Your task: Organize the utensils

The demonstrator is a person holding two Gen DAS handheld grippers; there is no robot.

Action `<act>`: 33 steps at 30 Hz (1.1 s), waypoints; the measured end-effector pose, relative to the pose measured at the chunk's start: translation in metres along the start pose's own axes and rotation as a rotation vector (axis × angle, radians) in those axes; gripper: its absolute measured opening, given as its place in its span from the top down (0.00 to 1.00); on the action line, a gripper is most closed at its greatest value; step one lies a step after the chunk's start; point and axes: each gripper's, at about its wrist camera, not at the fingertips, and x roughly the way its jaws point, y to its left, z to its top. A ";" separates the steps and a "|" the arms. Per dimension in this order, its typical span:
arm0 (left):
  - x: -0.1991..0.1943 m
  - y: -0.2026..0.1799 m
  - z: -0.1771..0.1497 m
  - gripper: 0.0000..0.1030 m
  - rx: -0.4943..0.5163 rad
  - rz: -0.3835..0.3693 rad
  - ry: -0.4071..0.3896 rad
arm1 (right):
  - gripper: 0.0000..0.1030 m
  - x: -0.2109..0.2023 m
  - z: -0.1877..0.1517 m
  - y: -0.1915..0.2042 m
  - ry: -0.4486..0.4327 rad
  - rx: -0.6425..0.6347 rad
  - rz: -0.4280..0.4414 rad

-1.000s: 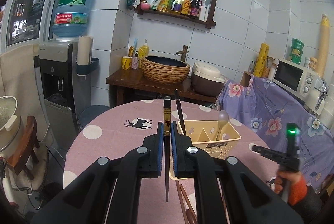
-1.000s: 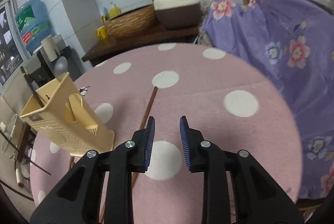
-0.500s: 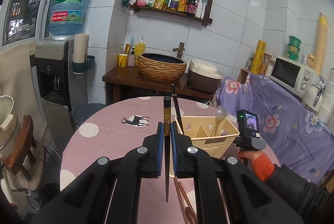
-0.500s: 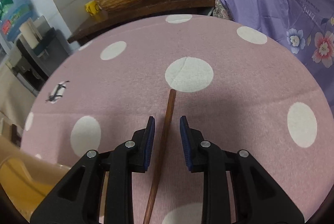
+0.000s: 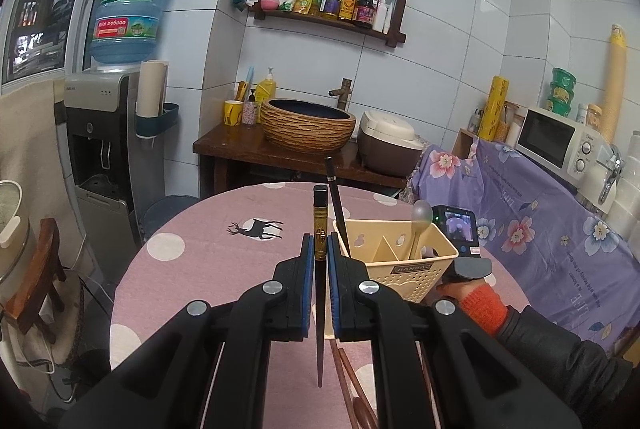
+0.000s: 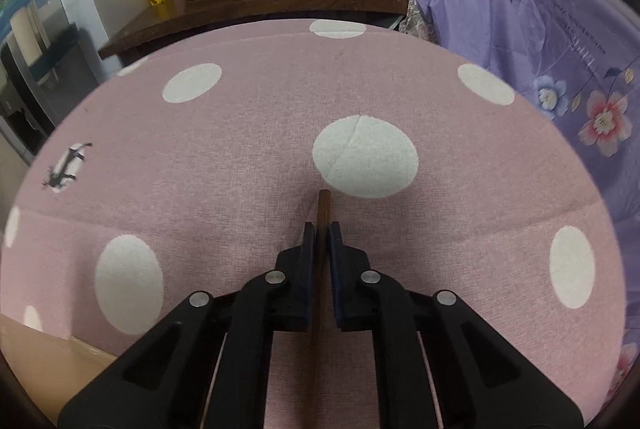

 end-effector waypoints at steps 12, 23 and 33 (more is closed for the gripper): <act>-0.008 -0.002 -0.003 0.92 -0.006 -0.002 -0.021 | 0.93 -0.156 -0.024 -0.043 -0.310 0.049 0.323; -0.016 -0.006 -0.007 0.92 -0.008 0.020 -0.035 | 0.93 -0.268 -0.079 -0.054 -0.490 -0.022 0.434; -0.017 -0.013 0.012 0.92 0.021 0.014 -0.049 | 0.93 -0.315 -0.073 -0.034 -0.588 -0.107 0.416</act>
